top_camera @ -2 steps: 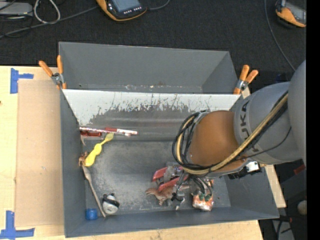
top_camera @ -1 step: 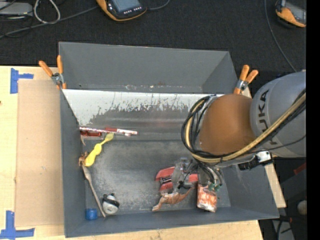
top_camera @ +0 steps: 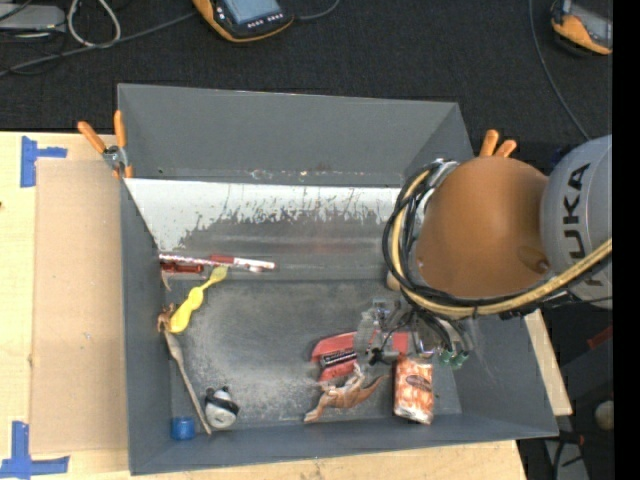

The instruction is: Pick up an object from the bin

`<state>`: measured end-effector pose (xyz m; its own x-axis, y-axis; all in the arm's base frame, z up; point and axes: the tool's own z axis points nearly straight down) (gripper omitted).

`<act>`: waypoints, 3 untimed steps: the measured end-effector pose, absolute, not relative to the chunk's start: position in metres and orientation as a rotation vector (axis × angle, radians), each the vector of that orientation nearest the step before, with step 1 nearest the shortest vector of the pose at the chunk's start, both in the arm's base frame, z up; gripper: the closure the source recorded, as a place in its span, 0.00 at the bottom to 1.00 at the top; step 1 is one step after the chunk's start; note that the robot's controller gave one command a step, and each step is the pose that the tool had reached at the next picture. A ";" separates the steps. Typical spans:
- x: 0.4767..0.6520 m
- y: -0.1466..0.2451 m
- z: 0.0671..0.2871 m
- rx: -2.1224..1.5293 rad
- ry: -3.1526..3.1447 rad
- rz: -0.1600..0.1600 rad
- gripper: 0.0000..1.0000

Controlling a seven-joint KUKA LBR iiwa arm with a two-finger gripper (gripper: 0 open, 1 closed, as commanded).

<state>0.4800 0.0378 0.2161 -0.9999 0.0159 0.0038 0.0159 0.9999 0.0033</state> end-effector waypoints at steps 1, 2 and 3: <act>0.507 -0.006 0.145 -0.136 -3.135 -0.005 1.00; 0.491 0.004 0.173 -0.103 -3.120 -0.003 1.00; 0.496 0.011 0.192 -0.059 -3.146 -0.006 1.00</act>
Offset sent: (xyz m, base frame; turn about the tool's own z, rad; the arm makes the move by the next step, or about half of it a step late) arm -0.0030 -0.0125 0.0221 0.0089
